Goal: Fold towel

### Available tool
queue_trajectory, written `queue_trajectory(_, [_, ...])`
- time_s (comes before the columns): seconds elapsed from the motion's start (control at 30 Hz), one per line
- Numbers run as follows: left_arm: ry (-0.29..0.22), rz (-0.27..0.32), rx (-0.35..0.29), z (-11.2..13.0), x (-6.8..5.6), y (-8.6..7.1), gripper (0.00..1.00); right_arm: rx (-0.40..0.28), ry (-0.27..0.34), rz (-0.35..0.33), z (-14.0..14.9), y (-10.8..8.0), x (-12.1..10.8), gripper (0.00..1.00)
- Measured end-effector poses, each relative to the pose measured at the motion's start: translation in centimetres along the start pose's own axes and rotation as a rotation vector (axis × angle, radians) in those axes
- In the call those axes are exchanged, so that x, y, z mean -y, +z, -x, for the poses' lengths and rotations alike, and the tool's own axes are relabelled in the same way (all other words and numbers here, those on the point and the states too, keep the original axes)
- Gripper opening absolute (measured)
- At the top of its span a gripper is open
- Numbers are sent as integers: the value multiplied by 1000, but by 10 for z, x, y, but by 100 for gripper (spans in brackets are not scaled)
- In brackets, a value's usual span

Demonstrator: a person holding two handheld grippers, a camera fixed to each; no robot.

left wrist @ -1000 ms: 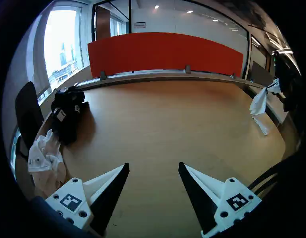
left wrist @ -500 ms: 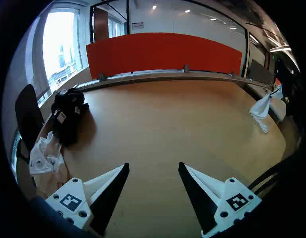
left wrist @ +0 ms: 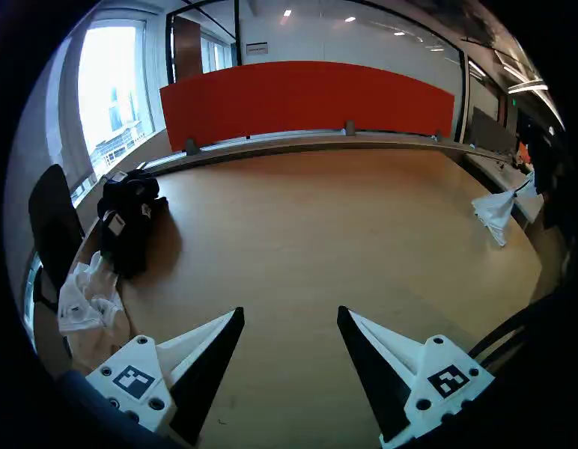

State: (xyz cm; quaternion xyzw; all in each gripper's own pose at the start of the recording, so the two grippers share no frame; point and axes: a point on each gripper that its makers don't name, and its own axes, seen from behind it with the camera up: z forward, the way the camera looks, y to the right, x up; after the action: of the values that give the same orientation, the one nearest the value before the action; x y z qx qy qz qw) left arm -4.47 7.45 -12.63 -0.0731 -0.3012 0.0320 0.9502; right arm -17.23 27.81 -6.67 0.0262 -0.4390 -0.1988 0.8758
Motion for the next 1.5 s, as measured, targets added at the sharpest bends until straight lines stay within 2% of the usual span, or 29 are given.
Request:
queue_trajectory(0.8, [20, -12, 11, 1, 1, -3, 92, 118, 66, -12, 60, 13, -1, 3])
queue_trajectory(1.5, [28, -24, 26, 9, 1, -7, 92, 202, 71, 3, 88, 28, 2, 4])
